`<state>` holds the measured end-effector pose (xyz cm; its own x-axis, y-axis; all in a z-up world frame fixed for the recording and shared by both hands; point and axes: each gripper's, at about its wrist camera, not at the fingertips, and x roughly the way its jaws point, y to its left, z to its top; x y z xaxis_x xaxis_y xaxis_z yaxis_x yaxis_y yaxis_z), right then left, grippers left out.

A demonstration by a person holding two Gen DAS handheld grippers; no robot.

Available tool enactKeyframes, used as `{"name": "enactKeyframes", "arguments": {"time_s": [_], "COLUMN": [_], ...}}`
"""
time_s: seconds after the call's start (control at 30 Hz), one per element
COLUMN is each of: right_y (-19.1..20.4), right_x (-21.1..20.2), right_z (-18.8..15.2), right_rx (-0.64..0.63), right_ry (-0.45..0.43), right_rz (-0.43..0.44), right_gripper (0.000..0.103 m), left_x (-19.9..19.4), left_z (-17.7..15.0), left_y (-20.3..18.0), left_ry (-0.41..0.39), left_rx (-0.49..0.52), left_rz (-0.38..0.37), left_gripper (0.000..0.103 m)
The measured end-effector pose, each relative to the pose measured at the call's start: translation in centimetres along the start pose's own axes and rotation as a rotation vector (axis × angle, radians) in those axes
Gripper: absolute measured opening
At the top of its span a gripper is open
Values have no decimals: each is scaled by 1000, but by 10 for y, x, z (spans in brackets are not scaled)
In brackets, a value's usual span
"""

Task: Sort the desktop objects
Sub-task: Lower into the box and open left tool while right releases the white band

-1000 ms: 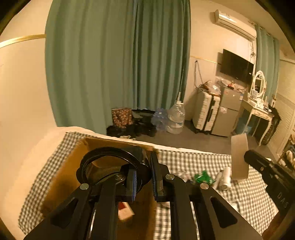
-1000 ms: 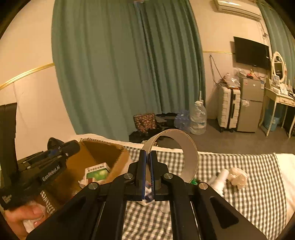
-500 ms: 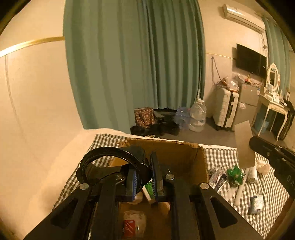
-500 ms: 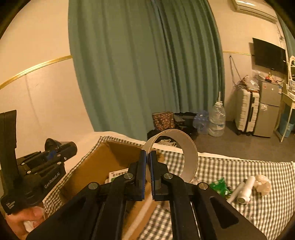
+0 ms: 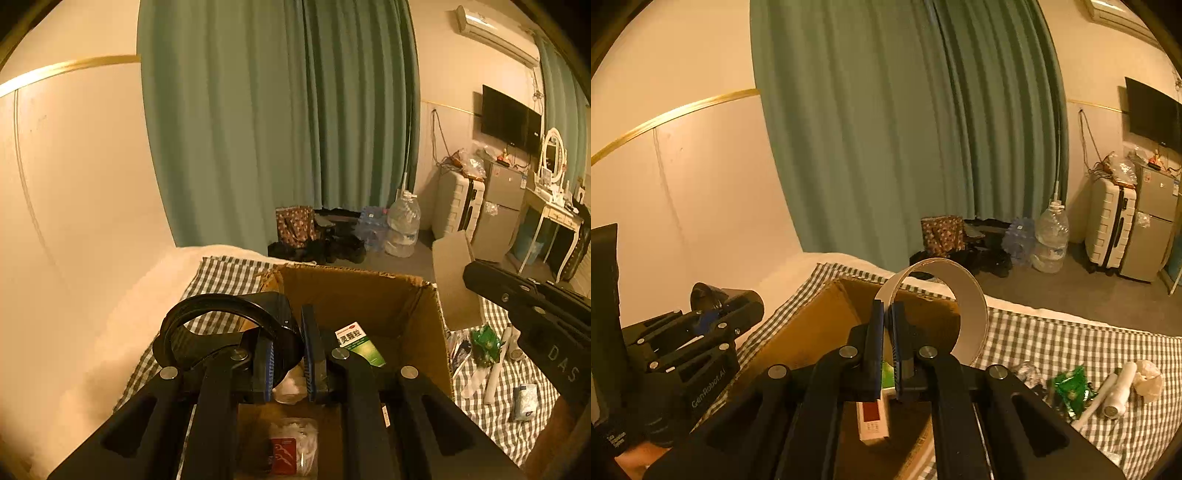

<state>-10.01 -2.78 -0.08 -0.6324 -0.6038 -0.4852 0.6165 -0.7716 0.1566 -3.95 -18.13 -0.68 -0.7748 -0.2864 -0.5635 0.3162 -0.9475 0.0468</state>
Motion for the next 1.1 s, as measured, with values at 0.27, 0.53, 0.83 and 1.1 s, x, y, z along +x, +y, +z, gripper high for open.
{"name": "enactKeyframes", "arguments": {"time_s": [0.27, 0.53, 0.83, 1.1], "right_y": [10, 11, 5, -8], "right_x": [32, 67, 104, 123], "right_z": [-9, -15, -27, -36], "right_rx": [-19, -31, -38, 4], "right_ry": [58, 146, 258, 346], "right_rz": [32, 22, 23, -25], "right_gripper": [4, 4, 4, 4], "left_x": [29, 63, 82, 101], "left_z": [-12, -29, -38, -48], "left_y": [8, 8, 0, -3], "left_ry": [88, 210, 281, 357], "left_rx": [-28, -35, -21, -22], "left_rz": [-31, -69, -102, -126], "left_gripper": [13, 13, 13, 13]}}
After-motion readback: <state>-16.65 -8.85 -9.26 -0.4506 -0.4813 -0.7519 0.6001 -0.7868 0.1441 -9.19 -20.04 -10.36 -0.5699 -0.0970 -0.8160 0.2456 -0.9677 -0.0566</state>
